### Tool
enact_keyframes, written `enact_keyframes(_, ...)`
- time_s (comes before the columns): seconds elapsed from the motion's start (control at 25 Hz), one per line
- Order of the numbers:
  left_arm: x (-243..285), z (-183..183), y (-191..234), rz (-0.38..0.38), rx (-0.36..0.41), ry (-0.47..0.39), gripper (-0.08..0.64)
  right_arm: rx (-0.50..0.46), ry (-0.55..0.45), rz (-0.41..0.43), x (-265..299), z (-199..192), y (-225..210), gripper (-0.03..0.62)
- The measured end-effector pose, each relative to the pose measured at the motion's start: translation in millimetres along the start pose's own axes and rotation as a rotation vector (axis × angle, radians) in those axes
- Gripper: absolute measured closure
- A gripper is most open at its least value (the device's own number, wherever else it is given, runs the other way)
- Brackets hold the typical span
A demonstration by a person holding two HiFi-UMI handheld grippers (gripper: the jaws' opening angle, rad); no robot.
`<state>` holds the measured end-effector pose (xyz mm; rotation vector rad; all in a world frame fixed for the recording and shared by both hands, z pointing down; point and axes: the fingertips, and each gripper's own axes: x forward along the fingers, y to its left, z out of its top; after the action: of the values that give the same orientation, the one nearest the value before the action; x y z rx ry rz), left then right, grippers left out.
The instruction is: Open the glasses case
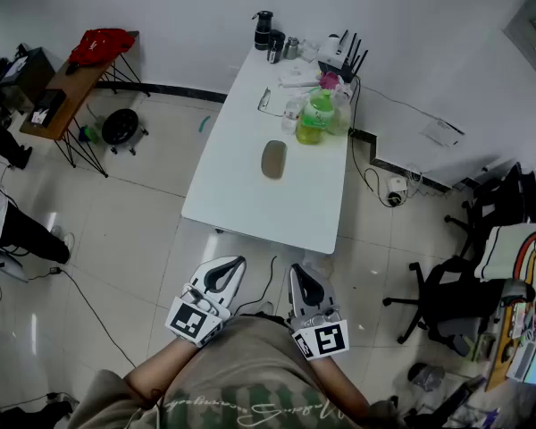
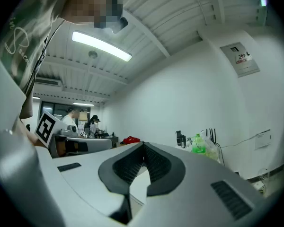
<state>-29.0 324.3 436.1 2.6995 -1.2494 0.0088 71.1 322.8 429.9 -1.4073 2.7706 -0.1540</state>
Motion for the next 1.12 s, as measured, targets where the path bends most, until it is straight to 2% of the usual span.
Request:
enact_keyframes(0.2,11,-5,-4,0.041,-0.023,-0.01,0.552,0.027,0.019,0.037,-1,-7,-4,0.583)
enact_keyframes(0.44,29,0,-26,0.072,0.024,-0.045,0.552,0.051,0.012,0.109,-4,-7,-16,0.583)
enact_keyframes(0.6,27,-22,-35,0.096,0.0,0.001,0.552,0.092,0.022,0.099,-1,-15,-36,0.583)
enact_keyframes(0.84,26,-16,-1,0.151,-0.021,-0.026,0.552,0.083,0.076,0.138,17,-32,-23,0.583)
enact_keyframes(1.0,47,-16,29,0.125,-0.026,-0.03,0.552,0.063,0.106,0.144,40,-44,-23,0.583)
enact_keyframes(1.12,74,-16,58,0.071,-0.029,-0.015,0.552,0.057,0.114,0.102,62,-43,-38,0.583)
